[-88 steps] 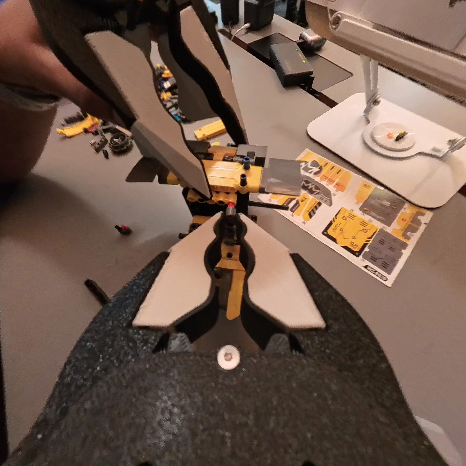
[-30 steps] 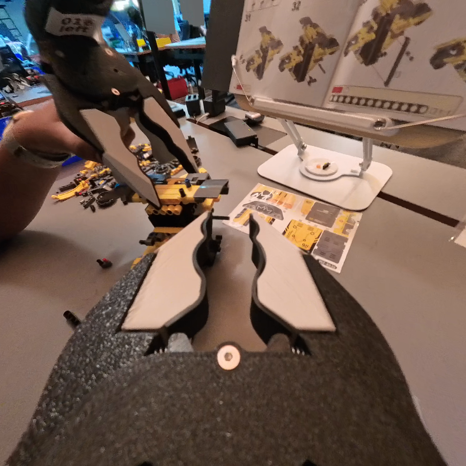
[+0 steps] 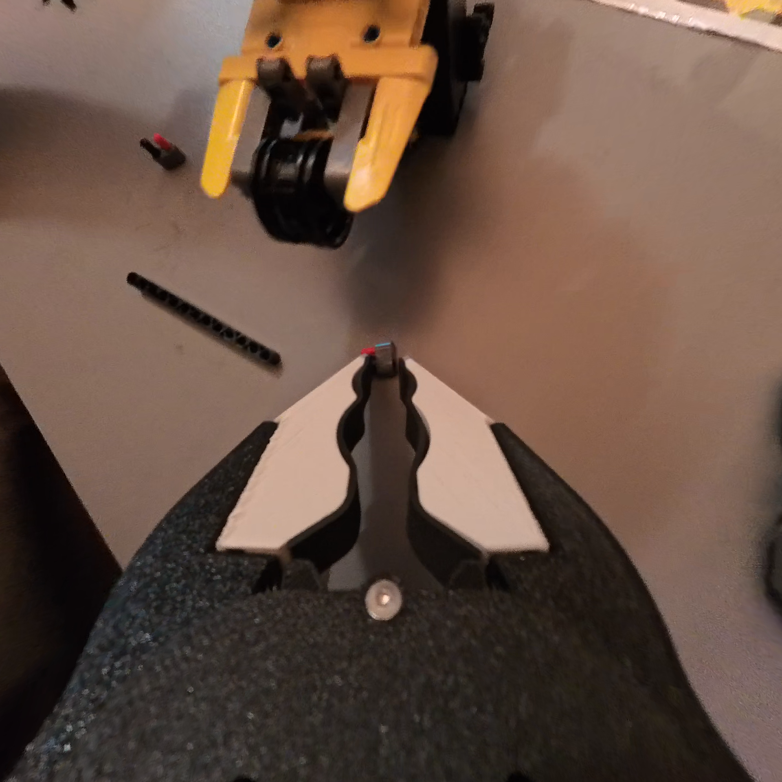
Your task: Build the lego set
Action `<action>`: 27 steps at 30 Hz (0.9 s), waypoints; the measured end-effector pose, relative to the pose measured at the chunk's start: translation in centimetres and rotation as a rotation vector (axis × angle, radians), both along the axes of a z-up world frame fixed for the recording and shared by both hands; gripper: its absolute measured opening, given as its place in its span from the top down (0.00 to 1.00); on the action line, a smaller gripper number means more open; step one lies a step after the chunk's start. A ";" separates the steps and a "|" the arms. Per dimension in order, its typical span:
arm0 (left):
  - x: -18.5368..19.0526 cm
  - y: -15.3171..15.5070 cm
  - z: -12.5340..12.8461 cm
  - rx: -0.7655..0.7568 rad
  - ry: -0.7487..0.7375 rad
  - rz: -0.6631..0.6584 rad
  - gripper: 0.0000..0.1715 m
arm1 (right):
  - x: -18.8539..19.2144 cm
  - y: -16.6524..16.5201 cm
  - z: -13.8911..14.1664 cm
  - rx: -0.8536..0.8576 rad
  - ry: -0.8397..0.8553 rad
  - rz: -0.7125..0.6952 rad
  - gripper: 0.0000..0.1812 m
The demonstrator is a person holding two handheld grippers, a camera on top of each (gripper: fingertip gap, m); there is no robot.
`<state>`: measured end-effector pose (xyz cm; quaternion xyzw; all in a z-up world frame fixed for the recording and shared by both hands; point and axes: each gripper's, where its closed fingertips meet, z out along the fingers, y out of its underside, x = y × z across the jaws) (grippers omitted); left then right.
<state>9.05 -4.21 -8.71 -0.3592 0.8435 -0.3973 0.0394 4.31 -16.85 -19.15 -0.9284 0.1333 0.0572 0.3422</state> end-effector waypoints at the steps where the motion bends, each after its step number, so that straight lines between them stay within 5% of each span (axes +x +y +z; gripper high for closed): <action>1: 0.0 0.0 0.0 0.002 0.000 0.001 0.65 | -0.4 -0.3 0.0 0.004 -0.004 -0.005 0.95; 7: -0.4 -0.5 0.3 0.057 -0.049 -0.031 0.63 | -0.4 -1.2 1.4 0.137 0.001 -0.087 0.95; 13: 0.1 -1.8 4.6 0.078 -0.306 0.031 0.52 | 0.3 -0.8 7.9 0.441 -0.147 -0.109 0.96; 17: -1.5 -4.6 9.4 -0.077 -0.477 0.017 0.62 | 0.4 -0.3 14.1 0.657 -0.435 -0.131 0.95; 20: -4.8 -8.5 10.7 -0.235 -0.423 -0.123 0.72 | 0.1 -0.3 19.0 0.848 -0.570 -0.207 0.95; 27: -7.9 -11.9 12.0 -0.374 -0.406 -0.244 0.82 | -1.9 0.6 23.5 1.110 -0.421 -0.213 0.96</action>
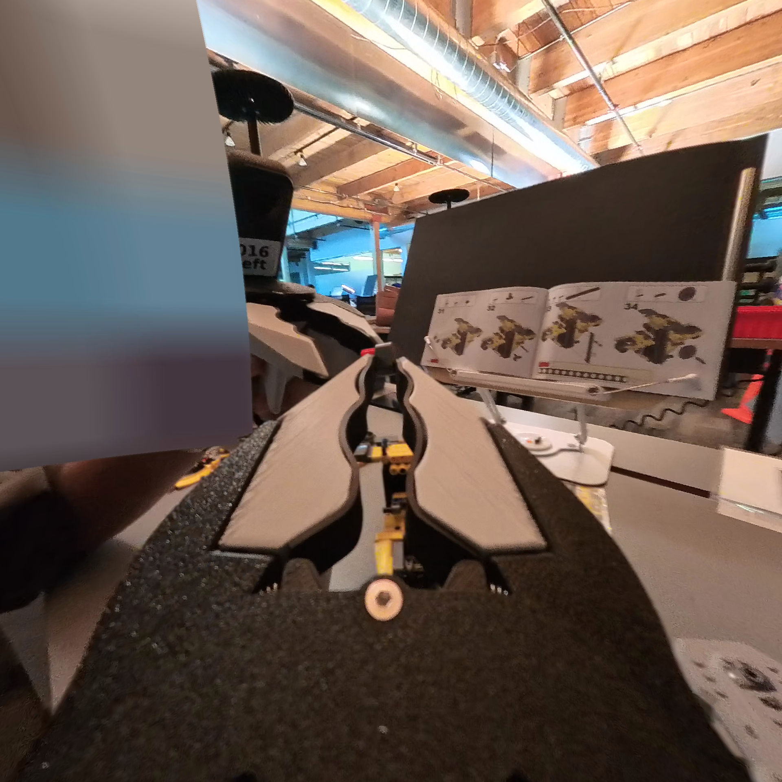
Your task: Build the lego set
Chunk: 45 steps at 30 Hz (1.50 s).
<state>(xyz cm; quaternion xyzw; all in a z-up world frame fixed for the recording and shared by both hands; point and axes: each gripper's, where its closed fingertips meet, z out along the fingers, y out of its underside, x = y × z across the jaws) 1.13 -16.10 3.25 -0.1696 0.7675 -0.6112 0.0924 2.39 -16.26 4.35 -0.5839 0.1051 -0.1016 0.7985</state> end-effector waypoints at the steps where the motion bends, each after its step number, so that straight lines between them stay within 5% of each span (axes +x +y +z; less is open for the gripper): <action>1: -0.3 -0.1 0.3 -0.010 -0.017 -0.015 0.83 | -0.3 0.2 0.2 0.010 0.008 0.018 0.96; 8: -1.9 -0.2 1.3 -0.074 0.035 -0.095 0.97 | -2.1 0.6 0.4 0.016 -0.033 0.059 0.96; 13: -2.4 -0.3 1.2 -0.102 0.089 -0.147 0.97 | -2.5 0.6 0.2 -0.005 -0.074 0.068 0.95; 21: -4.0 -0.7 0.7 -0.126 0.191 -0.310 1.00 | -4.5 0.6 -0.2 0.020 0.105 0.427 0.93; 35: -4.8 -0.7 -2.9 0.041 0.320 -0.388 1.00 | -5.1 0.5 -4.1 -0.337 -0.138 0.335 0.96; 45: -5.7 -1.2 -2.6 0.010 0.327 -0.446 1.00 | -6.1 -0.1 -3.1 -0.221 -0.183 0.406 0.93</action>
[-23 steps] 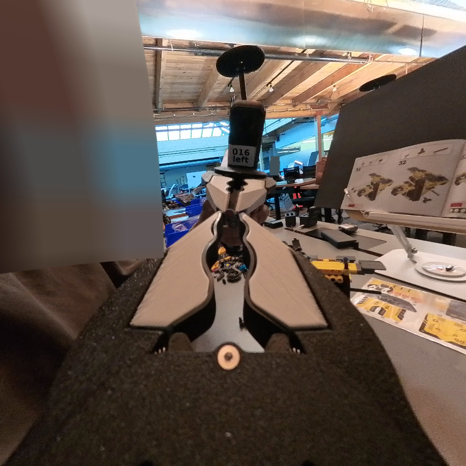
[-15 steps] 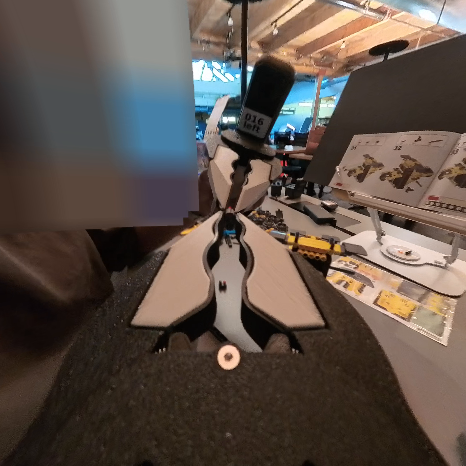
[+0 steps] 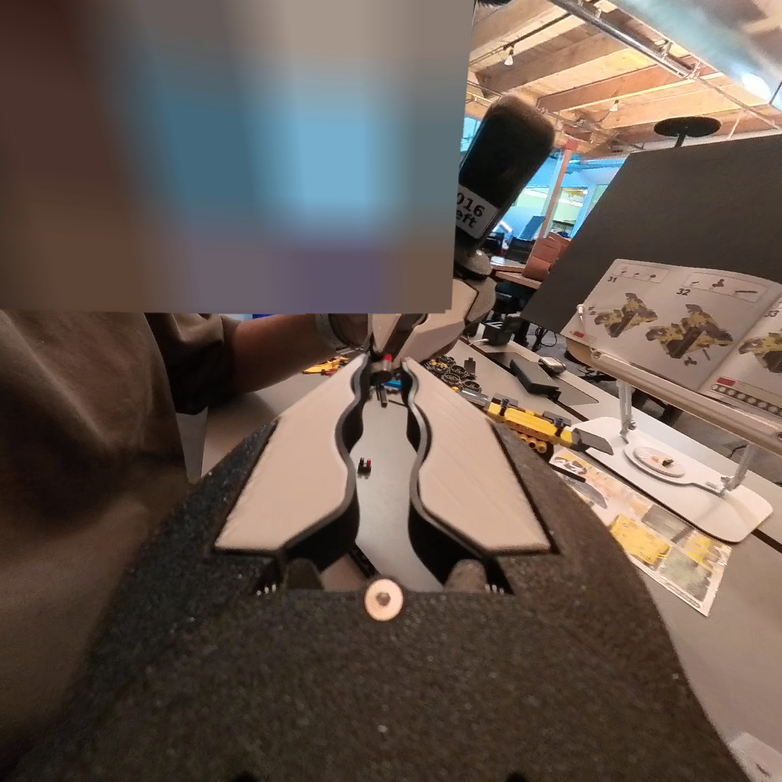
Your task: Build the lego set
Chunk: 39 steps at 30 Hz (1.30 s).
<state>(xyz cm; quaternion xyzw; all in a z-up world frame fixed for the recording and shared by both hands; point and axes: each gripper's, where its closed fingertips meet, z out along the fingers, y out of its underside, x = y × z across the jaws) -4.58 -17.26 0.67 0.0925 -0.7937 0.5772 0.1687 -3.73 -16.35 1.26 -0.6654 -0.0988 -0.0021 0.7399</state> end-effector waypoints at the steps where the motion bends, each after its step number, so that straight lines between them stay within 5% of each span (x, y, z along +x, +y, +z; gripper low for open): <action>1: 0.0 0.0 0.0 -0.007 0.003 -0.003 1.00 | 0.0 0.0 0.0 0.002 0.003 0.004 0.93; 25: 2.4 0.5 0.4 0.000 -0.120 0.140 1.00 | 2.2 0.4 -0.2 -0.027 0.254 -0.008 0.96; 29: 5.0 3.1 1.1 0.061 -0.155 0.308 0.80 | 5.0 0.7 -1.2 -0.045 0.275 -0.161 0.96; 34: 11.6 11.1 -1.4 0.380 -0.248 0.762 0.74 | 7.7 3.5 -3.2 -0.086 0.391 -0.225 0.96; 39: 12.2 11.8 -5.1 0.447 -0.055 0.761 0.61 | 11.6 6.4 -6.8 -0.215 0.364 -0.345 0.97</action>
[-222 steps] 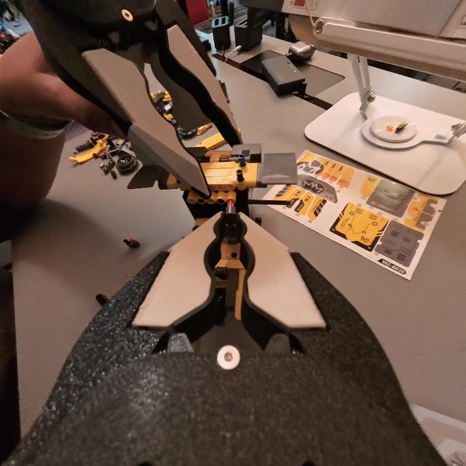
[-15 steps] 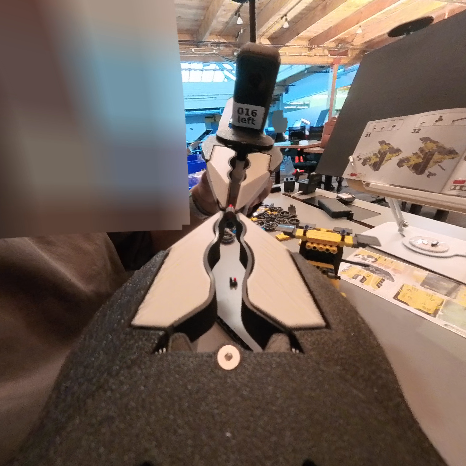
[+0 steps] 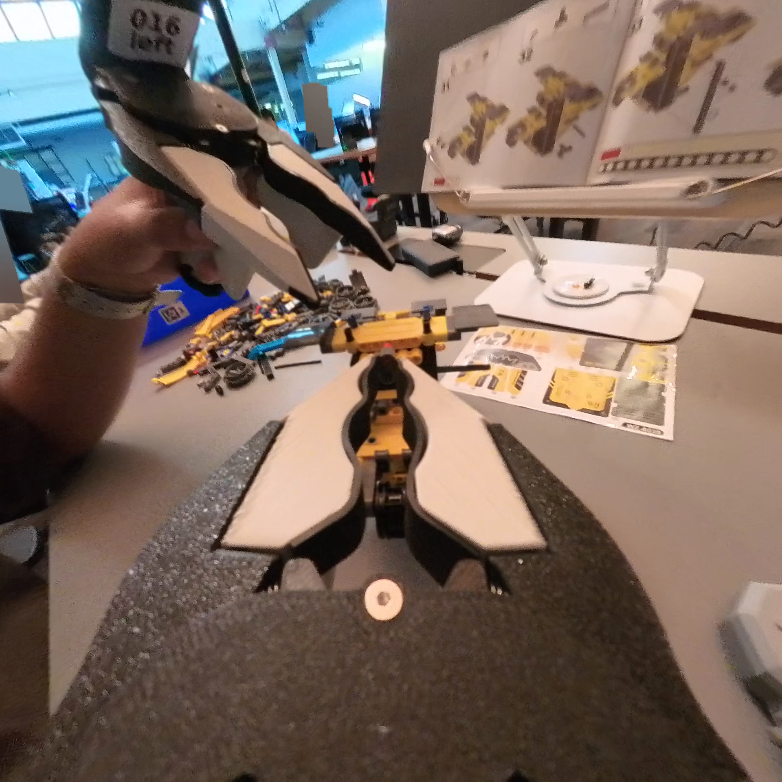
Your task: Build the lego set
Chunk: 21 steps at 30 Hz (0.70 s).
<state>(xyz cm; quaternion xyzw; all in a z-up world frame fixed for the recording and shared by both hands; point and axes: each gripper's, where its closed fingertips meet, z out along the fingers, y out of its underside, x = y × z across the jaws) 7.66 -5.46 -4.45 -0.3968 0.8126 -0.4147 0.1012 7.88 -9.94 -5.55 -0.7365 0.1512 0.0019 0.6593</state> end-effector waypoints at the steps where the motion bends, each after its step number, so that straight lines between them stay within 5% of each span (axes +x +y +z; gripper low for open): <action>1: 0.5 0.4 -0.7 0.040 0.001 0.023 0.58 | 0.2 0.3 -0.4 -0.012 0.002 0.002 0.97; 9: 2.1 1.4 -3.7 0.125 0.059 0.078 0.54 | 1.5 1.8 -2.8 -0.108 -0.060 0.009 0.97; 21: 2.1 0.8 -4.8 -0.003 0.183 0.019 0.60 | 1.3 2.4 -2.8 -0.085 -0.080 0.059 0.96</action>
